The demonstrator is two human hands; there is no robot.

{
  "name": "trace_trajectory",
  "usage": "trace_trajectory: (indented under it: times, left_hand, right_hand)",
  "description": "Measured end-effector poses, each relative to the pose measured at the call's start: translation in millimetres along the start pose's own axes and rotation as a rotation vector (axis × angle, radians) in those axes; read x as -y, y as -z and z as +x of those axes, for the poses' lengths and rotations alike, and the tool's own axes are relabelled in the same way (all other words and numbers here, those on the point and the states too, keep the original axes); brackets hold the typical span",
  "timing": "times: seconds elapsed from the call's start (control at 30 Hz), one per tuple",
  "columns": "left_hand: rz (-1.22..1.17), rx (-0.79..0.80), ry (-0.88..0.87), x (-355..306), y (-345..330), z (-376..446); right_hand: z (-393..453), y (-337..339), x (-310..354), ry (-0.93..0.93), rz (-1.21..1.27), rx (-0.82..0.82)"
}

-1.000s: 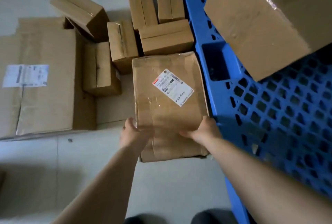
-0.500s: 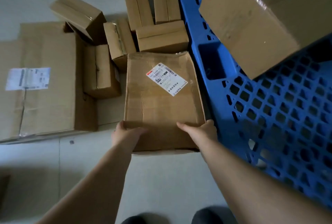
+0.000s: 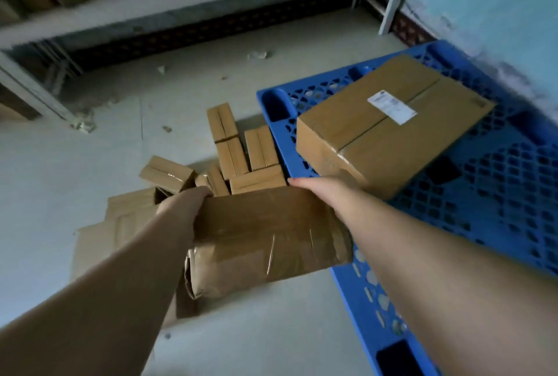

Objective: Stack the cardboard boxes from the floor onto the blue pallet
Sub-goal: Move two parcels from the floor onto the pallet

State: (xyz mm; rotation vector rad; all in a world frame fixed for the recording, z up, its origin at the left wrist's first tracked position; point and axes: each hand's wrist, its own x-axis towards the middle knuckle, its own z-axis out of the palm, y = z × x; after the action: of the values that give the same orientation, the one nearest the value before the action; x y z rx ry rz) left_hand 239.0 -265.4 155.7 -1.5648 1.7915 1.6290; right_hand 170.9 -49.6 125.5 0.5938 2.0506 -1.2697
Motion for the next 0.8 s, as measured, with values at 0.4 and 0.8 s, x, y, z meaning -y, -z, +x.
trace_trajectory:
  times: [0.4,0.8]
  left_hand:
    - [0.098,0.236,-0.356,-150,-116,-165]
    - [0.042,0.451,-0.368,-37,-340,-247]
  right_hand:
    - [-84,201,59,0.233,0.366,-0.399]
    - [-96,390,-101,0.087,0.371,-0.693]
